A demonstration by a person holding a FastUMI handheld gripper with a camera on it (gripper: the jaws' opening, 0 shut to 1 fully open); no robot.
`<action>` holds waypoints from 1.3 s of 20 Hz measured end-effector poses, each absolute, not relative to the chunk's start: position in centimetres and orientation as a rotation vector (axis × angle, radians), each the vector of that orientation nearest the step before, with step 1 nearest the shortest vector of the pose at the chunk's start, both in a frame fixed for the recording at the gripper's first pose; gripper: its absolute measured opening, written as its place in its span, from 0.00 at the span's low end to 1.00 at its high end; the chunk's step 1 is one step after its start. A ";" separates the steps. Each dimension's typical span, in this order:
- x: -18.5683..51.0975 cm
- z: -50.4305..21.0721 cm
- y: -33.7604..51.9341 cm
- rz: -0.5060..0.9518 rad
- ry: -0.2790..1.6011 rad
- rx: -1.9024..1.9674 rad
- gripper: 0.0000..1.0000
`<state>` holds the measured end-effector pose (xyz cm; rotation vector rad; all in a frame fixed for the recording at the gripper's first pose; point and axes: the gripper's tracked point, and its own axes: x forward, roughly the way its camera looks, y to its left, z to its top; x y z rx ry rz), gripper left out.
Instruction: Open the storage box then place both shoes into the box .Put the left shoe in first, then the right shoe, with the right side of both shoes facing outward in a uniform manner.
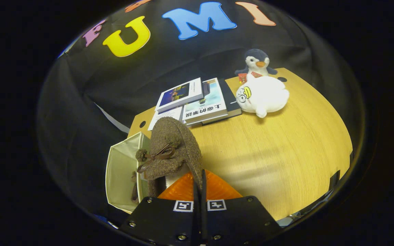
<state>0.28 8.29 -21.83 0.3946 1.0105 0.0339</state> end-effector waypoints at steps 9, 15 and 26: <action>1.4 -20.2 17.0 0.125 0.993 0.442 0.01; 0.8 -20.1 22.1 0.172 0.995 0.463 0.01; 1.2 -21.8 25.9 0.156 0.956 0.476 0.65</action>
